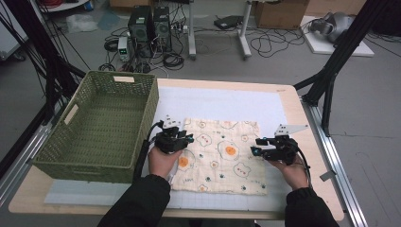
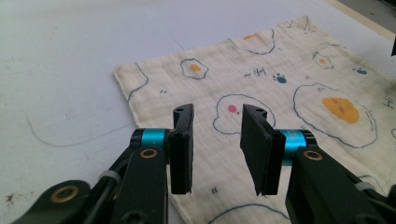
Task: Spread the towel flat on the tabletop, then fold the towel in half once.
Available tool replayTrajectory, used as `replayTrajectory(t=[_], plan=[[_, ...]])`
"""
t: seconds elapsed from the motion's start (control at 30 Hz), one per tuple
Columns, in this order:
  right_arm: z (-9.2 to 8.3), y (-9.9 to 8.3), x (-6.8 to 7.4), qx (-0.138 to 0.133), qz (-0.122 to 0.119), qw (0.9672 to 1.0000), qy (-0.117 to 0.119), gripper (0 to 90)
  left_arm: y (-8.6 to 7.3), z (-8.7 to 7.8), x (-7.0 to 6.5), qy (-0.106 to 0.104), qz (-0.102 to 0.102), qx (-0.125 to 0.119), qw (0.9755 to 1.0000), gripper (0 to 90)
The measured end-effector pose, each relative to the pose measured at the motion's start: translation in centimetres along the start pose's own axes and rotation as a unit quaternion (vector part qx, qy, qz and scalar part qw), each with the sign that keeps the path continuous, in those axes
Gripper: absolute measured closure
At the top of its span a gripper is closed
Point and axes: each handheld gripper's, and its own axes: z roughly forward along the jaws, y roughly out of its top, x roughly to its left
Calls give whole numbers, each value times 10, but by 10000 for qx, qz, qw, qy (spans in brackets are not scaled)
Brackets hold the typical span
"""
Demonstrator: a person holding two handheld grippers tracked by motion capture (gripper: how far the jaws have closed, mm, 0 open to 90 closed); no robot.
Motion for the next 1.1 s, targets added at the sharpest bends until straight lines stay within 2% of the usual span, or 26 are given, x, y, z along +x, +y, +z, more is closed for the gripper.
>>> replayTrajectory(t=[0.3, 1.0, 1.1], plan=[[3, 1, 1, 86, -95, 9999, -17, 502, 0, 1, 0, -5, -30, 18, 10000, 646], [6, 1, 0, 115, -105, 9999, -16, 508, 1, 5, 1, 39, -36, 62, 10000, 635], [7, 4, -5, 108, -99, 9999, -68, 521, 5, 8, 6, 60, -177, -12, 9998, 640]])
